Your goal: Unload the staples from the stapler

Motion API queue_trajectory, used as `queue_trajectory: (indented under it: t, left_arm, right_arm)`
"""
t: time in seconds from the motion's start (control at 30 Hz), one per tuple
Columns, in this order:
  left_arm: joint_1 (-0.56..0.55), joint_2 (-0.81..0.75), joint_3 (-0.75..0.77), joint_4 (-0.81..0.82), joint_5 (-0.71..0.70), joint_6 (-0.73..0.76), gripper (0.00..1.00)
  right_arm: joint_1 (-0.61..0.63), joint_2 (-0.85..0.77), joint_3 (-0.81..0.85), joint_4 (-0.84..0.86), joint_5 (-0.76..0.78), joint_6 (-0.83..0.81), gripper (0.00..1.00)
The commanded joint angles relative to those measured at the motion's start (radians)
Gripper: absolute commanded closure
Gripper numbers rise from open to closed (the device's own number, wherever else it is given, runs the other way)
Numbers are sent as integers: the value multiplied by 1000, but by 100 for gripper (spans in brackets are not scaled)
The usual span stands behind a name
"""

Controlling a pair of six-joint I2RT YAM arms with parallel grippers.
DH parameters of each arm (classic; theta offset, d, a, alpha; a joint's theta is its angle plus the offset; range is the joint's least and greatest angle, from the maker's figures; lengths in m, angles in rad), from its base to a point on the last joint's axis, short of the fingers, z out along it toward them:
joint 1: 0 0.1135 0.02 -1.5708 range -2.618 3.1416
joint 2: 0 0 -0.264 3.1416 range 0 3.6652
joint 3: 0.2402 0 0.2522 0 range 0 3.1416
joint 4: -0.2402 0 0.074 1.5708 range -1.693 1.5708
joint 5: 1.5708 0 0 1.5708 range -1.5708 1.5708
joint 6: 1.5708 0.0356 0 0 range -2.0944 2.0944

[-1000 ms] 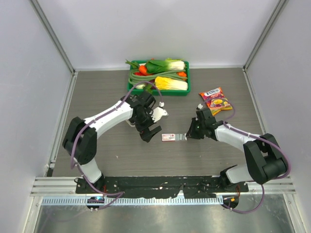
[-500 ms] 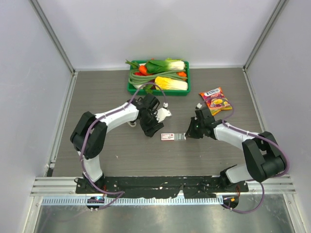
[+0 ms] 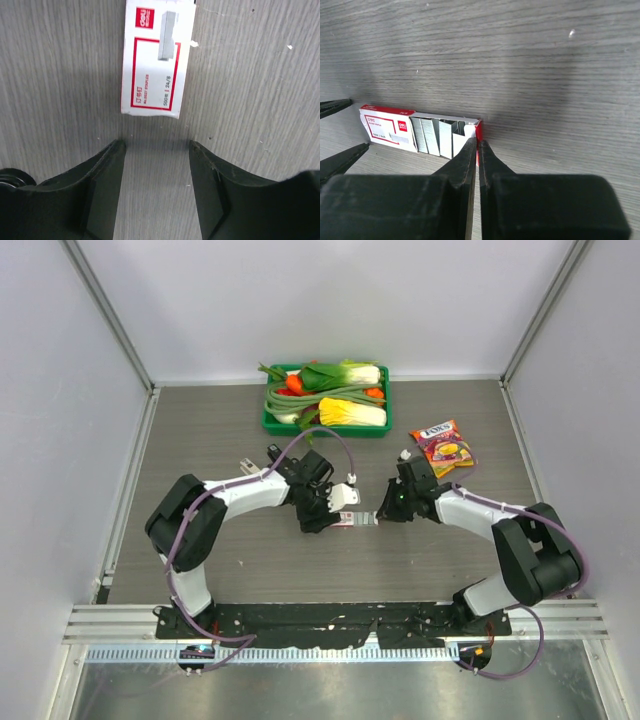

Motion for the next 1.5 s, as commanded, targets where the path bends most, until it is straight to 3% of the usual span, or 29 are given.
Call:
queue_trajectory:
  t: [0.0, 0.1, 0.27, 0.53, 1.47]
  left_arm:
    - [-3, -19, -17, 115, 10, 96, 42]
    - [-3, -17, -22, 127, 30, 107, 43]
    - [-4, -12, -28, 131, 27, 121, 62]
    - [-4, -28, -40, 115, 24, 113, 71]
    - [-26, 1, -6, 75, 6, 128, 76]
  right_arm:
    - [7, 48, 23, -18, 23, -6, 91]
    - [9, 59, 36, -24, 17, -7, 91]
    - [9, 64, 46, -32, 20, -13, 91]
    - [12, 69, 49, -29, 12, -15, 91]
    - [104, 124, 155, -61, 66, -40, 92]
